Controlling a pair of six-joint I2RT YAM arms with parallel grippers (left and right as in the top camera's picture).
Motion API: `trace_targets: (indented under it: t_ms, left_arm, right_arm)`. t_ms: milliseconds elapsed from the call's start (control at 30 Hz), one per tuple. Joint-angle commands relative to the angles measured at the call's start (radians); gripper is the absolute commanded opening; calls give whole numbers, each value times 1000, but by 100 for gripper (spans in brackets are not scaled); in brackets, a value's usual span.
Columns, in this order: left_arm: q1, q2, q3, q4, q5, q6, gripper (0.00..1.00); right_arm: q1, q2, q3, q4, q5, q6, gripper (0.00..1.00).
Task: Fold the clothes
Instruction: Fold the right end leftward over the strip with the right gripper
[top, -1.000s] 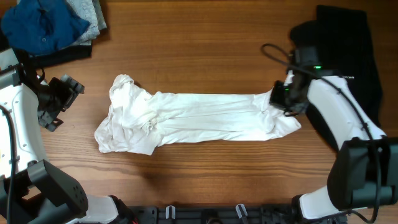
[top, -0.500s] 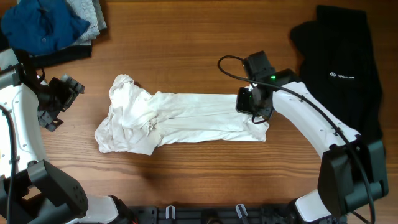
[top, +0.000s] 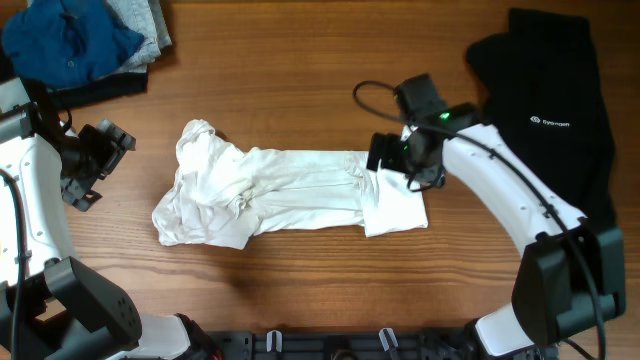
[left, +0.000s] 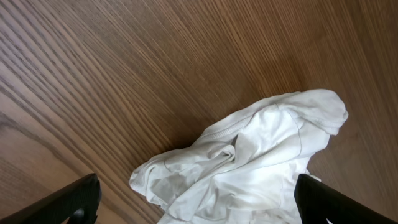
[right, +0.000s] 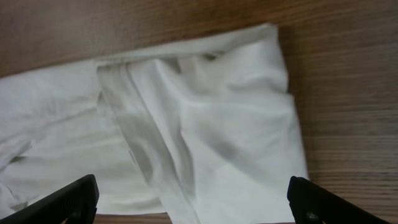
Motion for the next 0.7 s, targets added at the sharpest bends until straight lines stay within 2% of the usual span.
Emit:
trace_targets:
  t_ms: [0, 100, 167, 267, 467, 667]
  left_arm:
    - [5, -9, 14, 0, 12, 5, 100]
    - [5, -9, 14, 0, 12, 5, 100]
    - [5, -9, 14, 0, 12, 5, 100]
    - [5, -9, 14, 0, 12, 5, 100]
    - [5, -9, 14, 0, 12, 6, 100]
    - [5, -9, 14, 0, 12, 6, 100]
  right_arm:
    - [-77, 8, 43, -39, 31, -72, 95]
    - [-112, 10, 33, -71, -22, -183, 79]
    - [-114, 10, 13, -81, -22, -207, 75]
    - [-115, 10, -31, -62, -13, -267, 87]
    - [-166, 10, -122, 52, 31, -274, 96]
    - [-274, 11, -214, 172, -265, -415, 98]
